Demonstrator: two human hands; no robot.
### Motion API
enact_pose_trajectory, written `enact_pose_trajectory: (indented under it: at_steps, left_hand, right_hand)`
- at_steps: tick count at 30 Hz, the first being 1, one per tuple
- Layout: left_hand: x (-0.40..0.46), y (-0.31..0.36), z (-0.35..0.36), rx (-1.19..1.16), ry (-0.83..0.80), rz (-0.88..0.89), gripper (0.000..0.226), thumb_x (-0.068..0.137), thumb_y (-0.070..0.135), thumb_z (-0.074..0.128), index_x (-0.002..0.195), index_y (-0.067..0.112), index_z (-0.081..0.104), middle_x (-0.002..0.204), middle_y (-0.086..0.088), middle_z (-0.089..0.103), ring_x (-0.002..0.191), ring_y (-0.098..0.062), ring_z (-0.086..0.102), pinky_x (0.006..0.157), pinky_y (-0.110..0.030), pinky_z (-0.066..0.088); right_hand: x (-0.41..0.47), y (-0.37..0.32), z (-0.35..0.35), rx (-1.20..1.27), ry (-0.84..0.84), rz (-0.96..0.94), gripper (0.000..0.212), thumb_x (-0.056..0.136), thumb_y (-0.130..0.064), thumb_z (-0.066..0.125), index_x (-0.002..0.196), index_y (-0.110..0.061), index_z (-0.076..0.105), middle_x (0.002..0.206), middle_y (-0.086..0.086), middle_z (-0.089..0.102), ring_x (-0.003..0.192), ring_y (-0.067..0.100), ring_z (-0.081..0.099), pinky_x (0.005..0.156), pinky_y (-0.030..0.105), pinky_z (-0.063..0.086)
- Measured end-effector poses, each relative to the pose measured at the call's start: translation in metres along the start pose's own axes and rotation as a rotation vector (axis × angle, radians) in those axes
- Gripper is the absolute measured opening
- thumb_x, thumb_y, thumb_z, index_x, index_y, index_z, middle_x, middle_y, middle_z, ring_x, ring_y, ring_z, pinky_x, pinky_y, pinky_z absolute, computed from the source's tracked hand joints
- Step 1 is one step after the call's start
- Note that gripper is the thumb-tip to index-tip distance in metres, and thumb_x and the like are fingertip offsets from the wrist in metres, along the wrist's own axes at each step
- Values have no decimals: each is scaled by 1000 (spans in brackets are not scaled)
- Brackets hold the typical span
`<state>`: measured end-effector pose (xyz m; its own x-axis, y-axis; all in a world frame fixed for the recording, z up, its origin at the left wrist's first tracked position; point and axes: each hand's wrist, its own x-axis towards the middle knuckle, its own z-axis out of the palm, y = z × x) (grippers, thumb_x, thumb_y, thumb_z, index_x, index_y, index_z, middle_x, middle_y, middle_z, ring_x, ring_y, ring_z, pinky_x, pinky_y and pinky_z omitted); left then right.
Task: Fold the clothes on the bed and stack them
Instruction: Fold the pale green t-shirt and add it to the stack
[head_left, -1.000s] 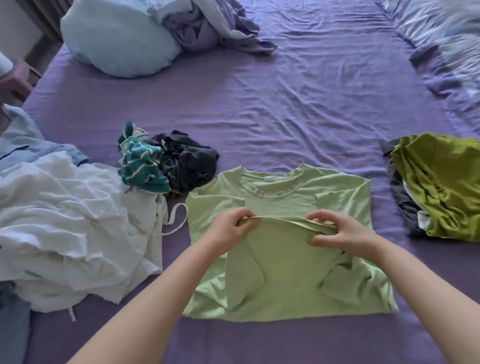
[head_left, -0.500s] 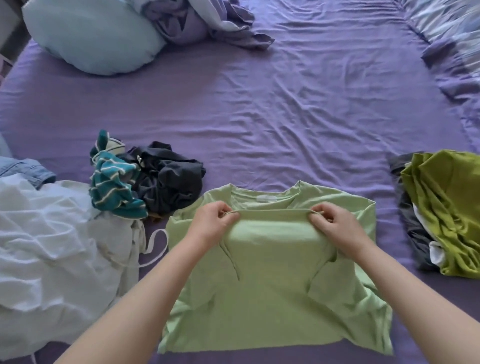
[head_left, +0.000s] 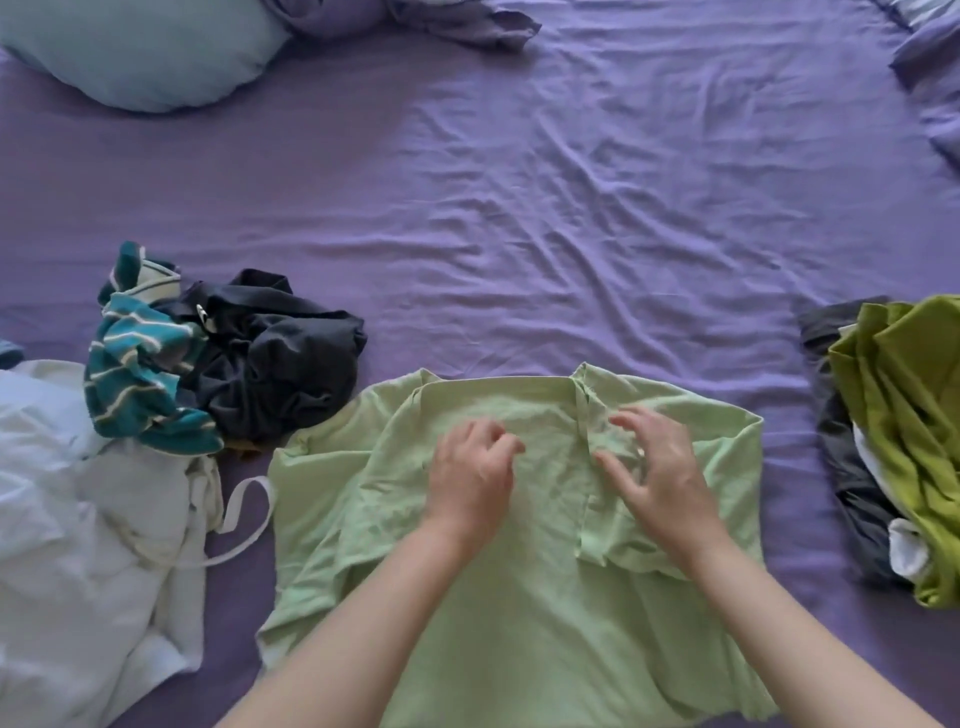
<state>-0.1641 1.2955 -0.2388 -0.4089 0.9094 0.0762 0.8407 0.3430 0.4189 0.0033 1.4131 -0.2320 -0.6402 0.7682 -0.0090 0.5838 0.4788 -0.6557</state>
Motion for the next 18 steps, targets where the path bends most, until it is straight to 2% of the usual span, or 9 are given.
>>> enact_pose_trajectory:
  at_steps: [2, 4, 5, 7, 9, 10, 12, 15, 18]
  left_hand:
    - [-12, 21, 14, -12, -77, 155, 20, 61, 5, 81, 77, 15, 72, 85, -5, 68, 82, -26, 67, 71, -32, 50]
    - [-18, 35, 26, 10, -111, 218, 11, 79, 19, 63, 83, 18, 73, 98, -5, 70, 98, -26, 67, 88, -39, 49]
    - [-19, 41, 30, 13, -124, 206, 22, 84, 26, 53, 86, 20, 74, 105, -5, 70, 105, -27, 65, 94, -45, 49]
    - [-18, 48, 34, 24, -212, 153, 35, 88, 35, 42, 97, 23, 74, 118, -6, 67, 117, -30, 60, 97, -60, 43]
    - [-16, 50, 36, 73, -363, 134, 46, 93, 46, 31, 119, 30, 65, 139, -4, 53, 134, -31, 43, 108, -63, 26]
    - [-15, 49, 38, 88, -430, 121, 53, 94, 53, 22, 133, 35, 53, 150, 0, 39, 143, -28, 26, 115, -60, 10]
    - [-10, 48, 43, 101, -478, 87, 63, 90, 65, 3, 147, 46, 18, 159, 11, 12, 148, -18, -4, 115, -49, -16]
    - [9, 57, 49, 66, -485, 40, 61, 80, 75, -7, 137, 55, -18, 160, 14, 5, 146, -13, -16, 113, -44, -21]
    - [28, 72, 57, 117, -504, 16, 71, 77, 80, -1, 133, 48, -31, 161, 8, 6, 146, -18, -16, 115, -50, -16]
  right_hand:
    - [-33, 12, -9, -57, -59, -78, 43, 75, -34, 76, 107, -6, 65, 122, 11, 58, 116, 27, 52, 102, 36, 39]
    - [-59, 24, -18, -151, -205, -132, 59, 71, -50, 74, 114, -11, 64, 135, 10, 52, 129, 26, 44, 106, 39, 38]
    - [-68, 29, -21, -217, -276, -166, 66, 67, -50, 79, 119, -13, 63, 141, 11, 47, 133, 27, 41, 105, 41, 37]
    - [-78, 41, -26, -287, -337, -211, 67, 59, -29, 89, 119, -14, 65, 140, 14, 47, 129, 32, 45, 98, 46, 43]
    - [-78, 49, -28, -152, -209, -160, 50, 59, 0, 85, 106, -12, 72, 126, 13, 59, 115, 31, 59, 89, 40, 52]
    - [-75, 50, -31, -19, -111, -70, 42, 65, 8, 79, 100, -14, 73, 119, 7, 64, 109, 25, 62, 88, 32, 52]
    - [-64, 48, -40, 261, 52, 175, 34, 82, 7, 65, 95, -24, 71, 107, -11, 68, 103, 8, 62, 89, 16, 45]
    - [-35, 58, -54, 375, 228, 444, 25, 95, -6, 49, 97, -23, 67, 92, -22, 66, 88, -1, 58, 75, 5, 39]
    - [-16, 75, -62, 306, 216, 587, 23, 100, -20, 43, 108, -11, 63, 96, -4, 63, 91, 12, 53, 73, 22, 33]
